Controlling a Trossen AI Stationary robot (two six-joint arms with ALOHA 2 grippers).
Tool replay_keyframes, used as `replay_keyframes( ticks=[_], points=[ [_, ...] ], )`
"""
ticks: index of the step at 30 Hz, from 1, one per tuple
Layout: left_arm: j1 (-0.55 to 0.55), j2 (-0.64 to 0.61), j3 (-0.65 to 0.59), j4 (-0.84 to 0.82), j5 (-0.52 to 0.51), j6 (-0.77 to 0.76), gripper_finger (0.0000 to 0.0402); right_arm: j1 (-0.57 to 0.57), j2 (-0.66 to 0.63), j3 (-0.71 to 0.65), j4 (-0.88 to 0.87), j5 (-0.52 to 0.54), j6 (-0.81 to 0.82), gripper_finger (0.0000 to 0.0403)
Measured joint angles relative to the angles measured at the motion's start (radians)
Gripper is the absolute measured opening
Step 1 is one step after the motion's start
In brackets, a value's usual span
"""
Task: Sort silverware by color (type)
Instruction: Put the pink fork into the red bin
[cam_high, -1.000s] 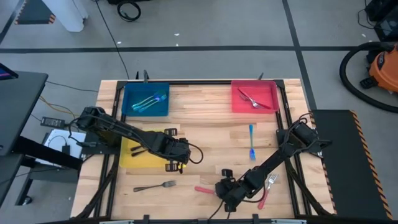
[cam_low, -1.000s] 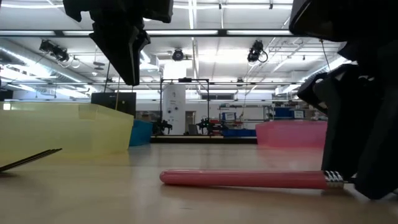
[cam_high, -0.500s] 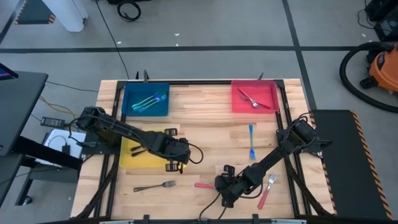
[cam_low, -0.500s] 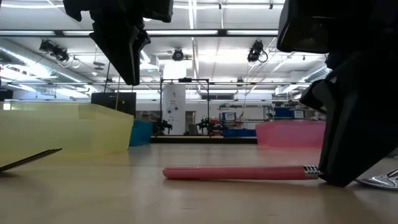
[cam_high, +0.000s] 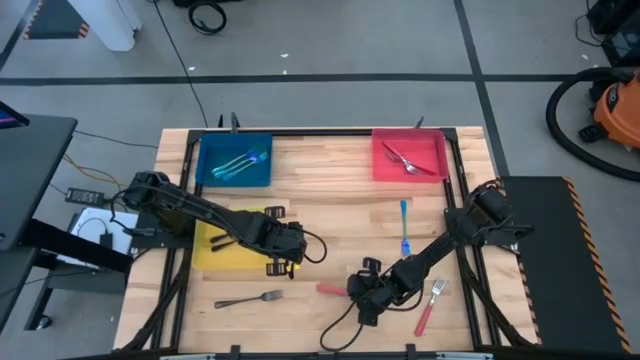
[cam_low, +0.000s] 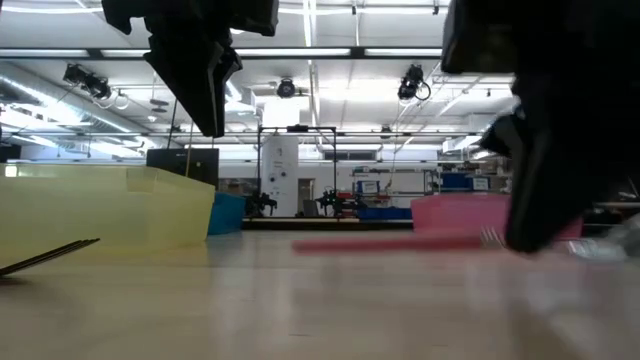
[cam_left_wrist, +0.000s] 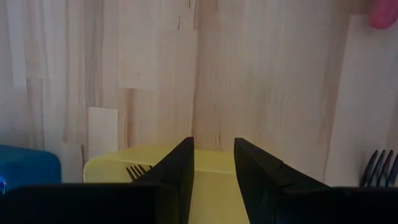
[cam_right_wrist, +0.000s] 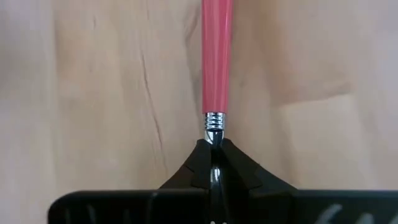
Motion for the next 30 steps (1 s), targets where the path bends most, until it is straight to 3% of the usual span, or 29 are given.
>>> replay_keyframes(
  ticks=[11, 30],
  points=[
    [0.063, 0.0, 0.0, -0.001, 0.0, 0.08, 0.0114, -0.074, -0.161, 0.006, -0.266, 0.059, -0.041, 0.0013],
    [0.256, 0.0, 0.0, 0.026, -0.001, 0.29, 0.0114, -0.326, -0.438, 0.007, -0.665, 0.163, -0.124, 0.0001]
  ],
)
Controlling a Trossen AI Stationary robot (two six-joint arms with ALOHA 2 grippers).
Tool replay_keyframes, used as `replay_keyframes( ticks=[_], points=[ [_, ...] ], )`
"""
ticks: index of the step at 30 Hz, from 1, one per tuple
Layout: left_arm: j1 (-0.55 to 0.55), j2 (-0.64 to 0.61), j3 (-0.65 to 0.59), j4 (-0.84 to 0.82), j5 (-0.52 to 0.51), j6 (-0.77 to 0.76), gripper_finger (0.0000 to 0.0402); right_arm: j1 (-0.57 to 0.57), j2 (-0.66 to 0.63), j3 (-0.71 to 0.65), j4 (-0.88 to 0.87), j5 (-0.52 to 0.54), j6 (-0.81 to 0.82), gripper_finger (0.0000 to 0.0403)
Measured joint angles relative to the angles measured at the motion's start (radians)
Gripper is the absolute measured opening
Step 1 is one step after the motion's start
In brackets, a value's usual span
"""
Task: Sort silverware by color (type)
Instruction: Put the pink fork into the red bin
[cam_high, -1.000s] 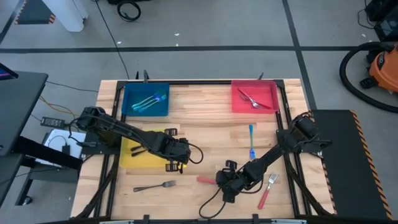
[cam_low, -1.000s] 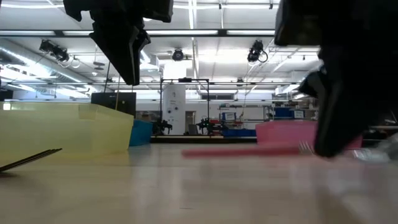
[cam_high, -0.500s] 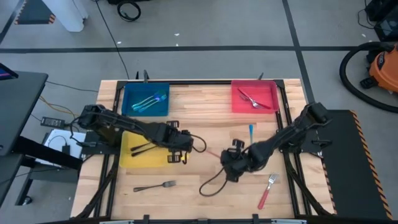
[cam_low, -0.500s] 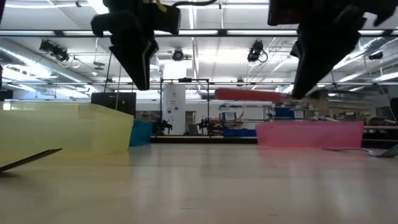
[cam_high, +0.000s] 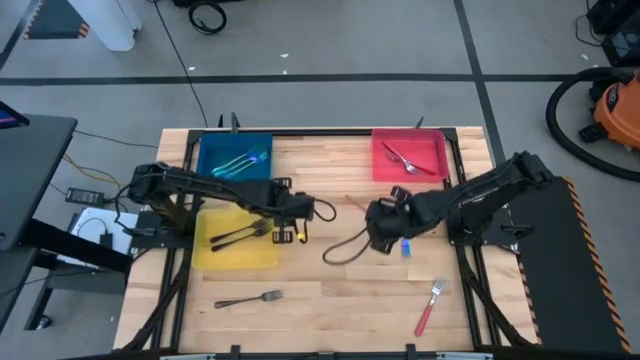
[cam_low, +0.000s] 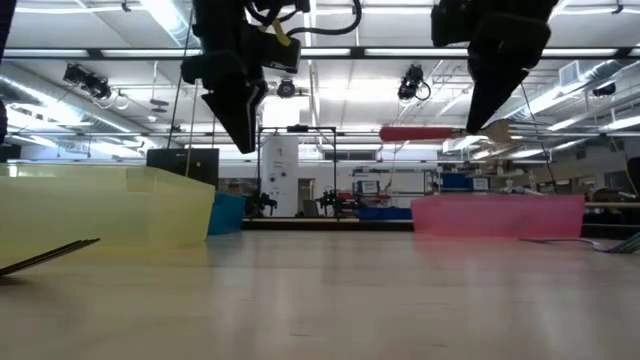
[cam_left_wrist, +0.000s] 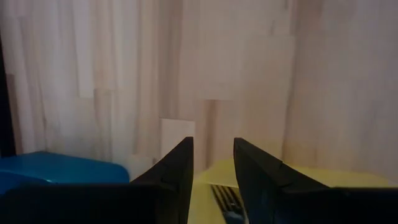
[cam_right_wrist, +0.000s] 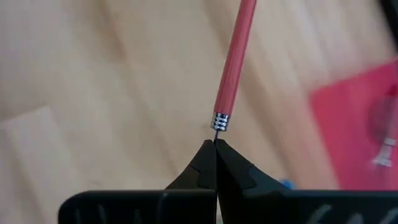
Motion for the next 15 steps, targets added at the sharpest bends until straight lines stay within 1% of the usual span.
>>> replay_keyframes(
  ticks=[7, 15],
  points=[
    [0.065, 0.0, 0.0, 0.036, 0.001, 0.101, 0.0114, -0.166, -0.098, 0.001, -0.081, 0.016, -0.117, 0.0001],
    [0.159, 0.0, 0.0, 0.093, 0.001, 0.207, 0.0114, -0.391, -0.216, 0.002, -0.136, 0.016, -0.248, 0.0001]
  ],
)
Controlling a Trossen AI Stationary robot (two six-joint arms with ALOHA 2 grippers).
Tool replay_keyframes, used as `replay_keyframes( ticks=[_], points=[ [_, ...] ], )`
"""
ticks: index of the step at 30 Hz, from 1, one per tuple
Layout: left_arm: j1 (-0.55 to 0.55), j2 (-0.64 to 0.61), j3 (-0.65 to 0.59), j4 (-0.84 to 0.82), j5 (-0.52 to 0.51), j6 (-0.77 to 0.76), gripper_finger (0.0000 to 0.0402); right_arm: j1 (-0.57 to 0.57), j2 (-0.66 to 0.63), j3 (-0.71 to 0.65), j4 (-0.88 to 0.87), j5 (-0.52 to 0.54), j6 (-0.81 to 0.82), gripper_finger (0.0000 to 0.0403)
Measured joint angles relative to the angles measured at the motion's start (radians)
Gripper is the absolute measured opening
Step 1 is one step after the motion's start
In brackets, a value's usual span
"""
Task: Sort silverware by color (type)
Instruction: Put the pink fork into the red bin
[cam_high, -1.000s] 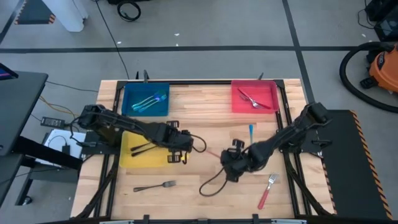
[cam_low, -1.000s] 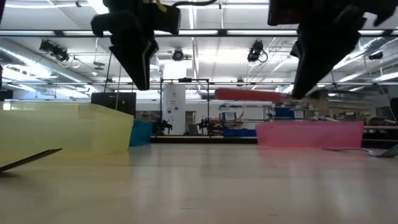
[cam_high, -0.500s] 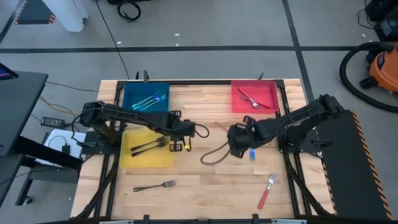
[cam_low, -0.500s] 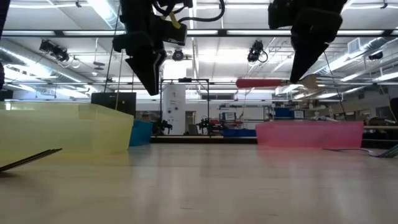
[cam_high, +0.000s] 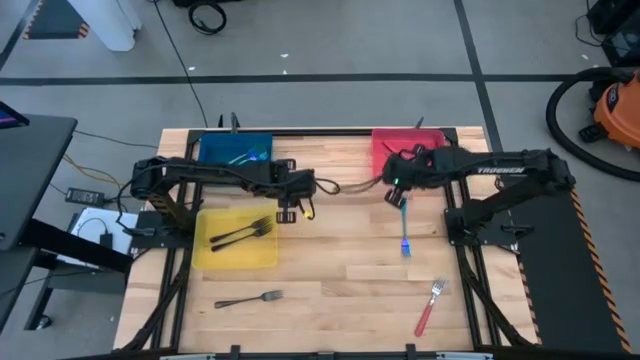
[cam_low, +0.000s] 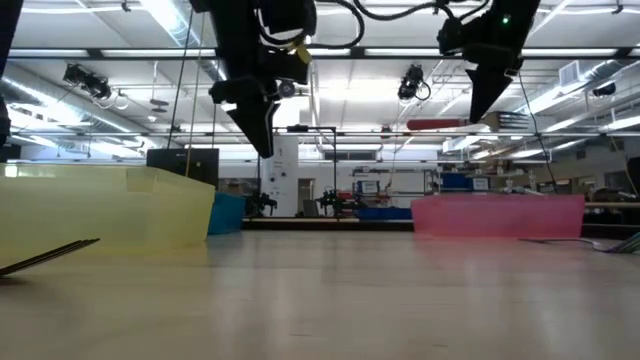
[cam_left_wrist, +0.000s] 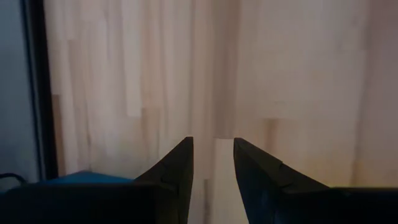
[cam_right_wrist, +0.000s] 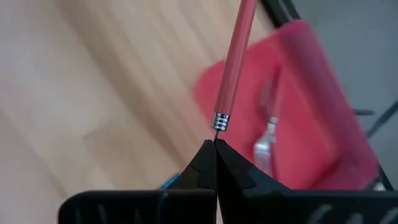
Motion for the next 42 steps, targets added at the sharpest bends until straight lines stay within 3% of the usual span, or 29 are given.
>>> replay_keyframes(
  ticks=[10, 17, 21, 30, 42],
  points=[
    [0.103, 0.0, 0.0, 0.003, 0.0, 0.095, 0.0114, -0.308, -0.076, -0.061, 0.038, -0.06, -0.187, 0.0001],
    [0.159, 0.0, 0.0, 0.014, 0.0, 0.179, 0.0114, -0.536, -0.073, -0.14, 0.163, -0.22, -0.389, 0.0001],
    [0.194, 0.0, 0.0, 0.034, 0.0, 0.193, 0.0114, -0.638, -0.071, -0.174, 0.2, -0.256, -0.506, 0.0001],
    [0.242, 0.0, 0.0, 0.068, 0.0, 0.219, 0.0114, -0.764, 0.045, -0.202, 0.272, -0.282, -0.718, 0.0001],
    [0.294, 0.0, 0.0, 0.065, 0.0, 0.221, 0.0114, -0.786, 0.227, -0.204, 0.333, -0.296, -0.757, 0.0003]
  ],
)
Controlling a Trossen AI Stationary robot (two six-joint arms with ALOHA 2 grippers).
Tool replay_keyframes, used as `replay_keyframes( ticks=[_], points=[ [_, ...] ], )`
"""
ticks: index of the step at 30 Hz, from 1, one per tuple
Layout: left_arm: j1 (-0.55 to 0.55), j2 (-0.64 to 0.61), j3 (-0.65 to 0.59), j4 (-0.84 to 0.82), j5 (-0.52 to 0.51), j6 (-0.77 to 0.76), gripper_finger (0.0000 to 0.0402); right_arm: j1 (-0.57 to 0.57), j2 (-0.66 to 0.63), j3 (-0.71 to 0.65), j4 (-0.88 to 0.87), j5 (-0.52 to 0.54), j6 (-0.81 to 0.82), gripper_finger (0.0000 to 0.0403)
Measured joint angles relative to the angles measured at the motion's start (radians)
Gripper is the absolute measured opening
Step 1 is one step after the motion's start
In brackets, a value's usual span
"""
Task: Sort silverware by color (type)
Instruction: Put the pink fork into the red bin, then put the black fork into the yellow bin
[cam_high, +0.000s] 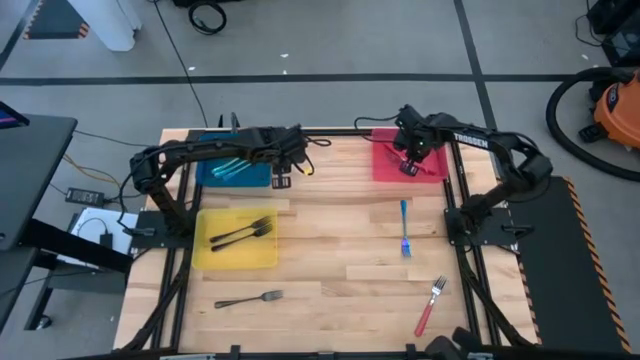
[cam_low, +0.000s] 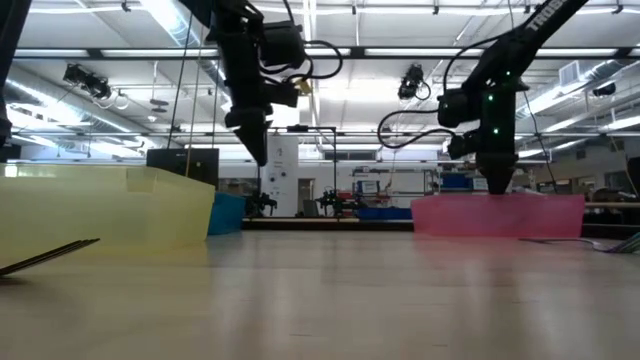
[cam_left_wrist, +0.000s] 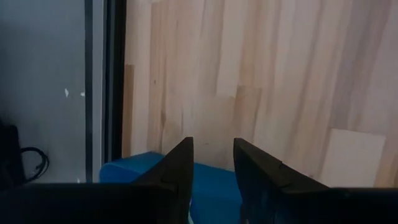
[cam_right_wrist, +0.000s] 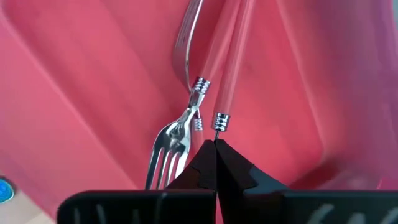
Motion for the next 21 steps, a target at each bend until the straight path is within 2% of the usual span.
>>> replay_keyframes(
  ticks=[6, 11, 21],
  points=[
    [0.029, 0.0, 0.0, -0.044, 0.0, -0.014, 0.0114, 0.0, 0.031, 0.001, 0.011, 0.003, -0.007, 0.0005],
    [0.039, 0.0, 0.0, -0.095, 0.0, -0.044, 0.0114, 0.0, 0.045, 0.001, 0.014, 0.012, -0.007, 0.0023],
    [0.03, 0.0, 0.0, -0.094, 0.0, -0.039, 0.0114, 0.008, 0.009, 0.002, 0.04, 0.153, 0.001, 0.0082]
  ],
)
